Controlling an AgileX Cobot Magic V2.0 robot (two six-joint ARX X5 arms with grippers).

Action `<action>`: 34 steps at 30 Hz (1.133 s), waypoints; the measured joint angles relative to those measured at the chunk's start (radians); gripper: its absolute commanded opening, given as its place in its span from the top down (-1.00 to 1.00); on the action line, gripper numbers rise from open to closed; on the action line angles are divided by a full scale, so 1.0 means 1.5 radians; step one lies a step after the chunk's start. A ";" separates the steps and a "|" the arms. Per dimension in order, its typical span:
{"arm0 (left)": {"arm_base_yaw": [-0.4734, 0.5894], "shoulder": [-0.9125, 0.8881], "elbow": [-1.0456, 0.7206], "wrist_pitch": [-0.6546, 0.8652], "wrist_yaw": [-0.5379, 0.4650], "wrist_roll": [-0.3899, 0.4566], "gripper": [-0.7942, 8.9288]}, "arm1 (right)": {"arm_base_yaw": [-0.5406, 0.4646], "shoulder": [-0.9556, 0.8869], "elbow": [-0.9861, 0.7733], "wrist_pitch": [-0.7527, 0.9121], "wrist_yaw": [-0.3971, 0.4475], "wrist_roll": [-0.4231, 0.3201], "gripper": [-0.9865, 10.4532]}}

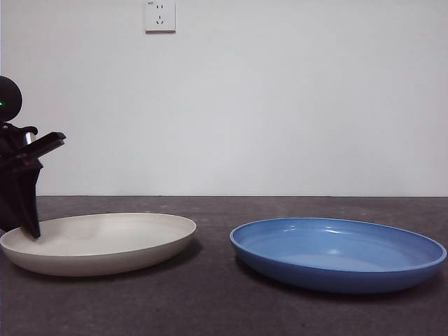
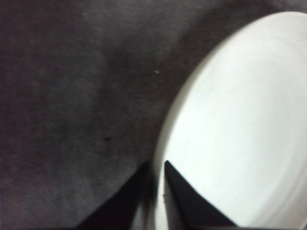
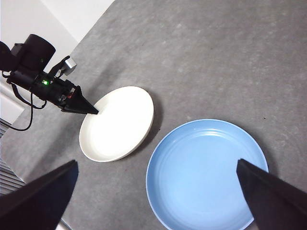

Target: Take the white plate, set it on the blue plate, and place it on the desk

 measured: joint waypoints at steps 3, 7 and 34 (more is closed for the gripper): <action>0.000 0.000 0.002 0.003 -0.018 0.000 0.82 | 0.000 0.000 0.000 0.000 0.000 0.000 -0.24; 0.000 0.001 0.038 -0.027 -0.026 -0.002 0.82 | 0.000 0.000 0.000 0.000 0.016 0.000 -0.22; -0.335 0.026 0.268 -0.098 -0.026 -0.108 0.82 | -0.001 -0.103 0.097 -0.209 0.087 -0.067 -0.22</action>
